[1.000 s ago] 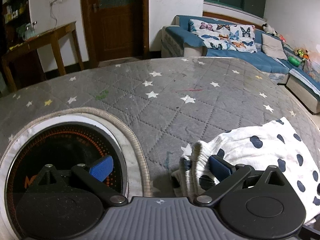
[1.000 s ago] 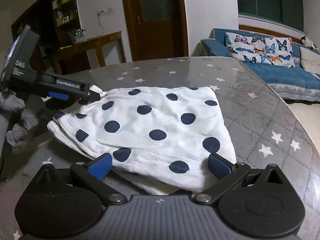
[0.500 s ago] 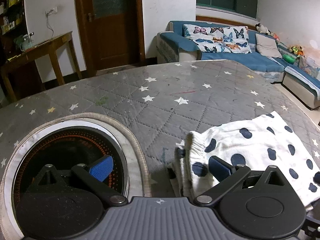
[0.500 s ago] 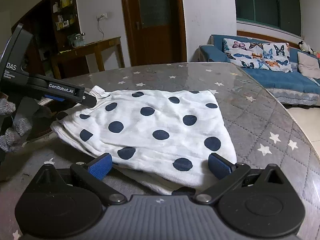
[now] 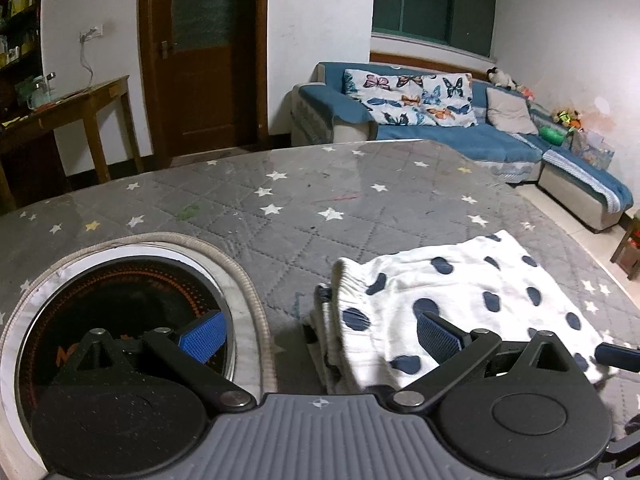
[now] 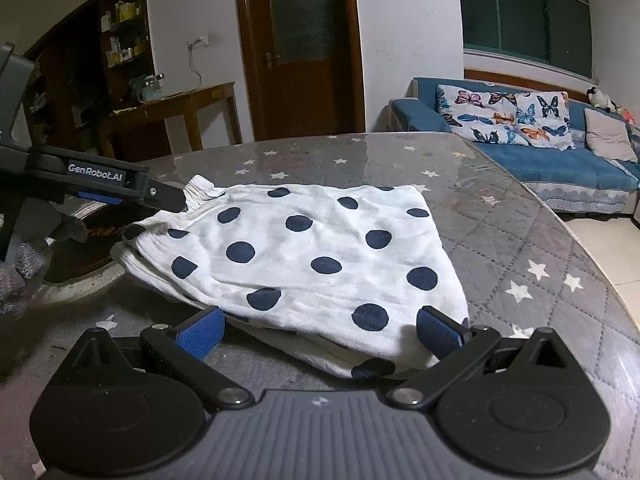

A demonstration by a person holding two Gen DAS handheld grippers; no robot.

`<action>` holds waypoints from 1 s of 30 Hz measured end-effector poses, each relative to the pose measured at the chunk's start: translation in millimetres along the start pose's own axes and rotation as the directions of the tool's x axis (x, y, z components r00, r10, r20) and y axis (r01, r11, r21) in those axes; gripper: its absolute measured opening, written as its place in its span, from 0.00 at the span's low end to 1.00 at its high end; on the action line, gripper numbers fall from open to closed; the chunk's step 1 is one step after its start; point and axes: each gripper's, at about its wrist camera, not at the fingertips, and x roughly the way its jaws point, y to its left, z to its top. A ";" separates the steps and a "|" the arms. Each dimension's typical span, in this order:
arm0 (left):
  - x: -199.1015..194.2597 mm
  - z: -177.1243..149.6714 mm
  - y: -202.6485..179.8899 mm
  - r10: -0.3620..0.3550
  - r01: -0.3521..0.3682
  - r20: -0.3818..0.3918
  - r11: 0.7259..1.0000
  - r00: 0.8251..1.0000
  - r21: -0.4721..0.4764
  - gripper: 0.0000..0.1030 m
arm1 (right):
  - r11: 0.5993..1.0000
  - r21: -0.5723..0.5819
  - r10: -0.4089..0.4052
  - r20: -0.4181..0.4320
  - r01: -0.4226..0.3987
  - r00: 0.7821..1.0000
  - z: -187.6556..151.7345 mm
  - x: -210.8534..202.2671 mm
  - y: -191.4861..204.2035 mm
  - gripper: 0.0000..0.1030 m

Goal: Fold clothes

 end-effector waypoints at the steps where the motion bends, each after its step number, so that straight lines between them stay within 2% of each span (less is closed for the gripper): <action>1: -2.2 -0.8 -0.8 -0.004 0.004 0.001 1.000 1.000 0.000 1.00 | 1.000 0.003 -0.002 0.003 0.002 1.000 -0.4 -1.1 0.5 1.00; 18: -36.4 -21.7 -15.5 -0.067 0.066 0.025 0.997 0.997 0.043 1.00 | 0.994 0.074 -0.084 0.060 0.080 0.995 -8.7 -24.6 -2.2 1.00; 30: -49.2 -41.3 -21.5 -0.067 0.067 0.002 0.996 0.998 0.066 1.00 | 0.992 0.083 -0.106 0.077 0.099 0.991 -15.6 -31.6 -0.6 1.00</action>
